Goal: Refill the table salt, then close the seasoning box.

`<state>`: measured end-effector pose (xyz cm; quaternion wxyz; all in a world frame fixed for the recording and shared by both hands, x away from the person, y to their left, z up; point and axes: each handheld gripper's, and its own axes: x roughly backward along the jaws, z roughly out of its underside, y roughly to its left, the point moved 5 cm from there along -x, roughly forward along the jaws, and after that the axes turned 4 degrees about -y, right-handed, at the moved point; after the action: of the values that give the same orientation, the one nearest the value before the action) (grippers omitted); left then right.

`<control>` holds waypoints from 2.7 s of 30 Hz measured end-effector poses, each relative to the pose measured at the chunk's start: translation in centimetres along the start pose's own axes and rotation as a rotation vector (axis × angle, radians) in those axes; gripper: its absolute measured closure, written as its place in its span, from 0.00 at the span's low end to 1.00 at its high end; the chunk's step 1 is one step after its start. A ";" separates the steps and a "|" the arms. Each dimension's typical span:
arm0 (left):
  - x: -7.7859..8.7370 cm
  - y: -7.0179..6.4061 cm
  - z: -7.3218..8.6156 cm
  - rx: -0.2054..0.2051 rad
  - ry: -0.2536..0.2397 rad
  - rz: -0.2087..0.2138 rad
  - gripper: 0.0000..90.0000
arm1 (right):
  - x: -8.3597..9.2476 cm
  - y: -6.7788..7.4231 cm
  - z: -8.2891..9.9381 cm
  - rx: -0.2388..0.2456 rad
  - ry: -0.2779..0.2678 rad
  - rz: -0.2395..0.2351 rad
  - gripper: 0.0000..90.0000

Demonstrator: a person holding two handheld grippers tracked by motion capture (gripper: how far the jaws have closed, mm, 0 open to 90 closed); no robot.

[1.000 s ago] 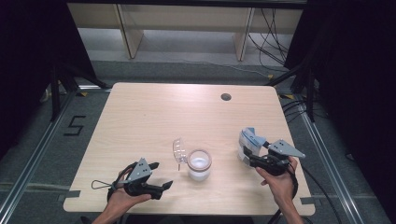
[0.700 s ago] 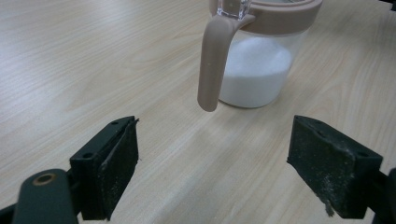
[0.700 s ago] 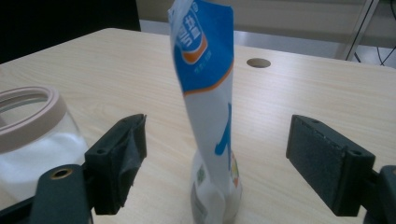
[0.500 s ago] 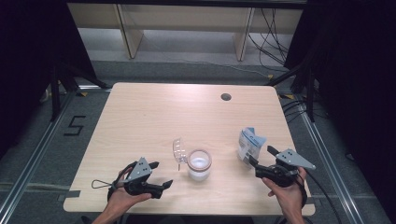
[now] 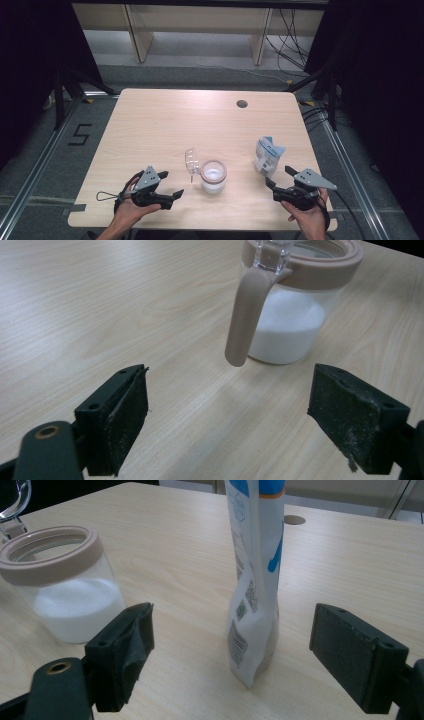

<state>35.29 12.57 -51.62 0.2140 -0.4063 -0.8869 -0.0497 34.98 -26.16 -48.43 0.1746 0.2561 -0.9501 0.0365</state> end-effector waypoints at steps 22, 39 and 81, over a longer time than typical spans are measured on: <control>-0.2 0.6 -0.5 0.047 -0.014 -0.008 0.18 | 1.8 0.4 1.3 -0.014 0.043 0.004 0.21; -0.3 1.1 -3.2 0.074 -0.105 -0.020 0.54 | 1.7 0.8 1.3 -0.011 0.062 -0.002 0.22; -1.9 -2.2 -6.6 -0.038 -0.146 0.064 0.97 | 1.6 0.8 1.2 -0.012 0.065 -0.006 0.24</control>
<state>36.98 8.09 -46.30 0.1424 -0.4409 -0.8857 -0.0298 32.89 -26.39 -48.99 0.2073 0.2568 -0.9432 0.0383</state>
